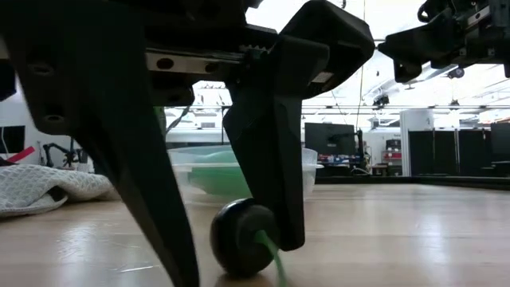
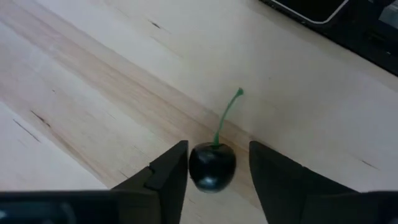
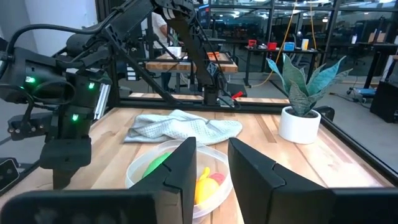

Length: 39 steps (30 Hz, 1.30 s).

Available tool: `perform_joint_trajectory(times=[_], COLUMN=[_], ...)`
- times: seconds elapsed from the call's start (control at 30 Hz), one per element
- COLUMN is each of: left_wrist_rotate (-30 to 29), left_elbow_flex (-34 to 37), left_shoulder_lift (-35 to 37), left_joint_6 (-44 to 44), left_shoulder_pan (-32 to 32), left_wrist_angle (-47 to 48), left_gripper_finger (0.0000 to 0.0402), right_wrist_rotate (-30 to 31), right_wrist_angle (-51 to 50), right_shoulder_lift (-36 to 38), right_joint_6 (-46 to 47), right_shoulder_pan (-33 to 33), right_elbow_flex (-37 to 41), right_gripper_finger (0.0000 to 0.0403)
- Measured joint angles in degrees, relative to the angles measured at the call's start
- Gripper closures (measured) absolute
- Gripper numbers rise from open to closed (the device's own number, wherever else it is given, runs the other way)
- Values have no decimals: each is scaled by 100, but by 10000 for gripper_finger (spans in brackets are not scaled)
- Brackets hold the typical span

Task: Pick and placing Produce into tupperware
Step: Put the black cherry into the transparent bin

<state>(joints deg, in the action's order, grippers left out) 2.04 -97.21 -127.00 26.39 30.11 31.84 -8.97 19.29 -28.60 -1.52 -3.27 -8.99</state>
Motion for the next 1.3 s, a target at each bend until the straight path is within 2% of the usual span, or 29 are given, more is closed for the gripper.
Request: perform_joint_trajectory(times=[0.3, 0.6, 0.87, 0.97, 1.1, 1.2, 1.3], left_wrist_rotate=[-84, -242, -511, -765, -1491, -2052, -2188], left_elbow_flex=[7, -3, -327, -394, -433, -409, -318], left_shoulder_lift=[-2, -2, 212, 410, 709, 960, 1150], left_joint_6=[1, -328, -354, -354, -345, -350, -362], left_shoulder_pan=[-5, -5, 49, 51, -10, -247, -572], left_wrist_angle=[-26, -29, 109, 277, 1033, 1480, 1671], left_gripper_finger=[325, 325, 325, 325, 325, 325, 325], right_wrist_rotate=[0, 0, 2, 0, 0, 0, 0], right_wrist_angle=[-7, -58, -66, -66, -68, -72, -74], right_shoulder_lift=[0, 0, 0, 0, 2, 2, 2], right_joint_6=[1, 1, 1, 14, 44, 51, 114], right_shoulder_pan=[0, -2, -2, -2, 0, -2, -2], right_elbow_flex=[0, 0, 0, 0, 0, 0, 0], right_gripper_finger=[316, 315, 321, 318, 313, 312, 314])
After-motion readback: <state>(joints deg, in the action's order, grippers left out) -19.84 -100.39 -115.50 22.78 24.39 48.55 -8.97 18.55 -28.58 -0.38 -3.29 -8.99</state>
